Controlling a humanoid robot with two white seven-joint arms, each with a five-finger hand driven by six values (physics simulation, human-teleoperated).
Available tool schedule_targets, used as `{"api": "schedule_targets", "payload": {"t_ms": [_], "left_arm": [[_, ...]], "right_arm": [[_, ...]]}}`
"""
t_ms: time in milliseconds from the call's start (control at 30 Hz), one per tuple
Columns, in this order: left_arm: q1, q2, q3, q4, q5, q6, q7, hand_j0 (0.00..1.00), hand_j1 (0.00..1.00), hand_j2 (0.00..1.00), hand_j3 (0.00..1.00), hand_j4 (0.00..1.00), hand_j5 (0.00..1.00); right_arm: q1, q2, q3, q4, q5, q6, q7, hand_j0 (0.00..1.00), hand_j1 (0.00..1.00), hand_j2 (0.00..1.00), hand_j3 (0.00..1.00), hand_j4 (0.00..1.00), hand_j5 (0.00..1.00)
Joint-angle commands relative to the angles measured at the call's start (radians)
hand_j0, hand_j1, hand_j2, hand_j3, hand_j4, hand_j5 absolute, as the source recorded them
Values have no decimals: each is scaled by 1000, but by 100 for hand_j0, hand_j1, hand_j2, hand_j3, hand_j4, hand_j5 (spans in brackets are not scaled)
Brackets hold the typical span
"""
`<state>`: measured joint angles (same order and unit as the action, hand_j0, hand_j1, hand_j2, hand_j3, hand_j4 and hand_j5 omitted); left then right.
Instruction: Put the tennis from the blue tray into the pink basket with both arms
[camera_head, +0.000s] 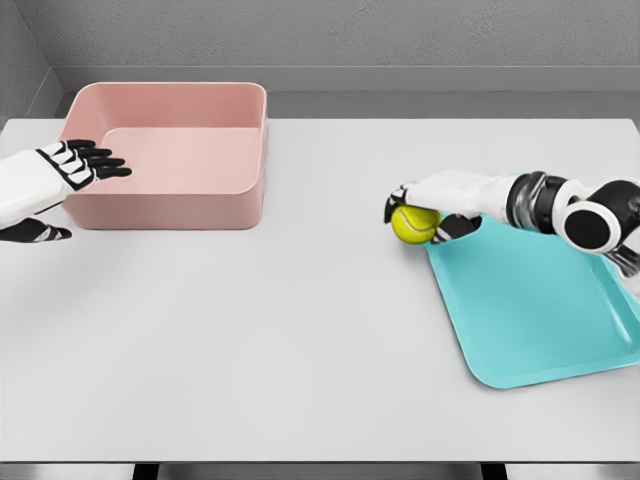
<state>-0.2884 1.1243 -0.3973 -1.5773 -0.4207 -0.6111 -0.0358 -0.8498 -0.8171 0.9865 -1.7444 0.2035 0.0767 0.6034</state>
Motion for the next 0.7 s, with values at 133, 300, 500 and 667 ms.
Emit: {"api": "schedule_targets", "payload": {"t_ms": [133,300,500,667], "left_arm": [[-2,2,0,0,7,0,1,100,100,100,100,100,100],[-2,5,0,0,7,0,1,100,100,100,100,100,100],[-2,5,0,0,7,0,1,100,100,100,100,100,100],[-2,5,2,0,7,0,1,100,100,100,100,100,100]], "right_arm": [[0,70,26,-9,-1,-109,-1,51,51,51,51,51,51],[-5,118,40,-9,-1,-167,-1,51,51,51,51,51,51],[-49,208,112,-9,-3,-150,-2,52,52,52,52,52,52],[-64,234,126,-9,-3,-114,-4,51,51,51,51,51,51]]}}
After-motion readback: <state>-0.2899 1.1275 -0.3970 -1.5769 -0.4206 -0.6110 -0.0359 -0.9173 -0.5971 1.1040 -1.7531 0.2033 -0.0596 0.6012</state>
